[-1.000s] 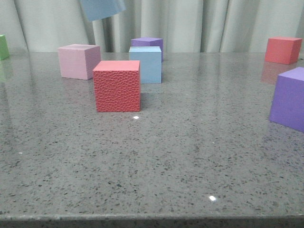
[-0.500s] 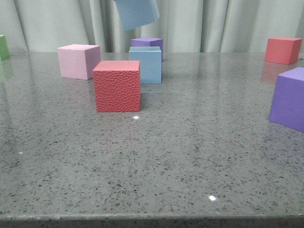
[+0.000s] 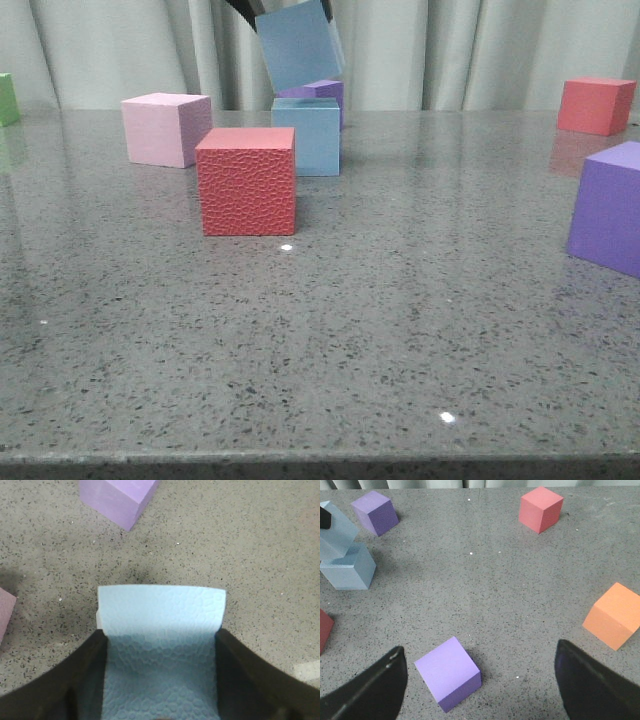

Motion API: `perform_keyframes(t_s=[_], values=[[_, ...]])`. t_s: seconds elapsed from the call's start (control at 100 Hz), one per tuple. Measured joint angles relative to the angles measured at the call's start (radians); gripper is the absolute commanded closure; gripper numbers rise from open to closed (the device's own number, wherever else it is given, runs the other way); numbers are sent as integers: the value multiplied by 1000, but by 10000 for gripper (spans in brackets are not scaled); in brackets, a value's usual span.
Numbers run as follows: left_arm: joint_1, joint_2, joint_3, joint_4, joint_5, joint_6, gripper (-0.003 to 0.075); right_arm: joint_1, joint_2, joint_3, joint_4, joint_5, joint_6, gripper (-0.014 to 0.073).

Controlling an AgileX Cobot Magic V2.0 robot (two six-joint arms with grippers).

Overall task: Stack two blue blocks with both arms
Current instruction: 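Lower the held cube onto the placed light blue cube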

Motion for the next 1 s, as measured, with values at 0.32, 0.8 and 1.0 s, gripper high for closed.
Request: perform_keyframes(t_s=[0.32,0.8,1.0], values=[[0,5,0,11,3,0,513,0,0,0,0,0,0,-6],[0,17,0,11,10,0,189,0,0,0,0,5,0,-6],[0,17,0,9,10,0,160,0,0,0,-2,12,0,-6]])
